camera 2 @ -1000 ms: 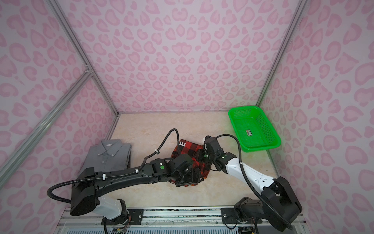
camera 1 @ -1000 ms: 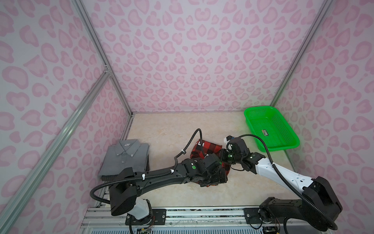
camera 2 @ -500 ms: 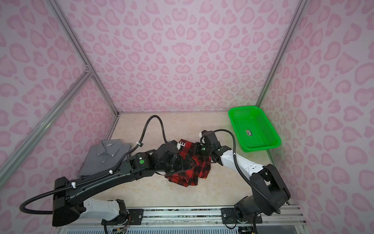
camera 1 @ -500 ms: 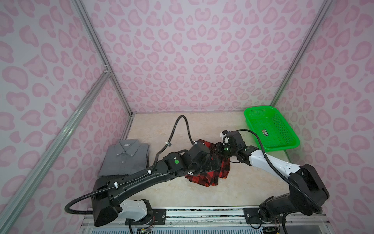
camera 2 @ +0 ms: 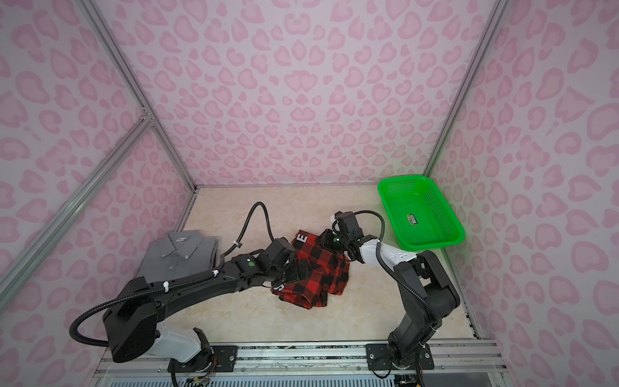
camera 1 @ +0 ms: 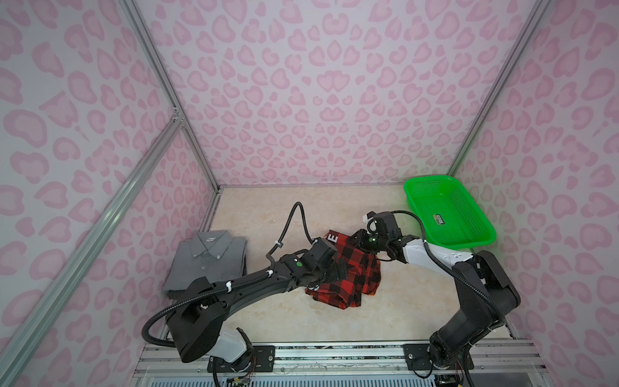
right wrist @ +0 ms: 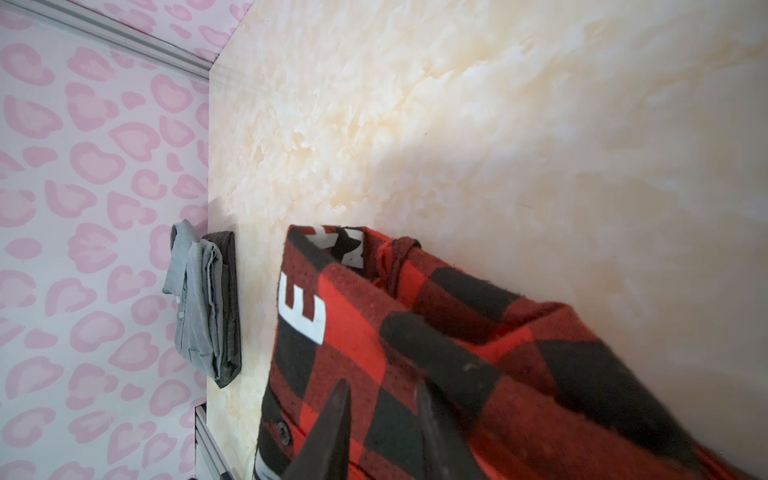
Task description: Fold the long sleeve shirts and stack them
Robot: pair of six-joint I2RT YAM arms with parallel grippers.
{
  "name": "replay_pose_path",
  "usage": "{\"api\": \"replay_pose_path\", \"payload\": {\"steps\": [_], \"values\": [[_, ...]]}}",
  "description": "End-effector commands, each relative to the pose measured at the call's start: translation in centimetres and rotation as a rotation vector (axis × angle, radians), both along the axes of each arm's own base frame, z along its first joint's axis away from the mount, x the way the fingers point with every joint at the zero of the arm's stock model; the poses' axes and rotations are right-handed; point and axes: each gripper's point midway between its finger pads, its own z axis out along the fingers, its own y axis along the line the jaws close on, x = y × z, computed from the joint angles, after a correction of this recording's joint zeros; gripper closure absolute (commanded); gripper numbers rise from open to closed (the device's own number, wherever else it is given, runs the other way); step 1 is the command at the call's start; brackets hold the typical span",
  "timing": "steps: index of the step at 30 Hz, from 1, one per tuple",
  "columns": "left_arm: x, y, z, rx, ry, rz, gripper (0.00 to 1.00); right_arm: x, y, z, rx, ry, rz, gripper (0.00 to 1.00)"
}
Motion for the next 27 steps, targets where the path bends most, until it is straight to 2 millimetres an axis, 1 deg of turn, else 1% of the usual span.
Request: {"api": "replay_pose_path", "payload": {"steps": [1, 5, 7, 8, 9, 10, 12, 15, 17, 19, 21, 23, 24, 26, 27], "values": [[-0.8, -2.5, -1.3, -0.062, 0.023, -0.014, 0.0, 0.2, -0.3, -1.4, -0.029, -0.006, 0.007, 0.71], [-3.5, -5.0, -5.8, -0.067, 0.127, -0.038, 0.0, -0.5, -0.8, -3.8, -0.039, 0.036, -0.009, 0.73], [-4.6, -6.0, -7.2, -0.08, 0.163, -0.051, 0.01, -1.0, -1.0, -5.0, -0.042, 0.06, -0.016, 0.73], [-4.9, -6.3, -7.6, -0.082, 0.174, -0.051, 0.01, -1.3, -1.1, -5.5, -0.044, 0.068, -0.017, 0.73], [-4.9, -6.4, -7.6, -0.089, 0.175, -0.049, 0.01, -1.5, -1.2, -5.9, -0.046, 0.077, -0.016, 0.73], [-4.8, -6.5, -7.3, -0.097, 0.171, -0.048, 0.01, -1.7, -1.2, -6.2, -0.045, 0.086, -0.015, 0.73], [-4.3, -6.7, -5.6, -0.109, 0.131, -0.057, 0.01, -1.9, -1.3, -6.2, -0.042, 0.085, -0.014, 0.73], [-3.5, -7.1, -1.6, -0.12, 0.061, -0.081, 0.0, -1.8, -1.4, -5.4, -0.029, 0.071, -0.013, 0.73], [-3.0, -6.5, 1.3, -0.116, 0.011, -0.081, 0.0, -1.4, -1.7, -4.5, -0.03, 0.054, -0.017, 0.73], [-2.4, -5.4, 3.8, -0.117, -0.041, -0.068, 0.01, -1.3, -1.9, -3.8, -0.031, 0.042, -0.015, 0.73], [-1.9, -4.2, 5.9, -0.129, -0.087, -0.056, 0.02, -1.2, -2.0, -3.1, -0.024, 0.033, -0.007, 0.73], [-1.4, -2.8, 7.2, -0.119, -0.128, -0.043, 0.02, -1.5, -1.9, -2.0, -0.016, 0.025, 0.005, 0.73], [-1.0, -2.1, 7.4, -0.107, -0.137, -0.034, 0.02, -1.5, -1.8, -1.2, -0.006, 0.009, 0.008, 0.73], [0.2, -0.2, 7.1, -0.092, -0.137, -0.005, 0.02, -2.1, -1.5, 0.9, 0.019, -0.021, 0.019, 0.73], [0.7, 0.3, 6.8, -0.098, -0.133, 0.004, 0.02, -2.6, -1.2, 1.8, 0.028, -0.036, 0.027, 0.73]]}}
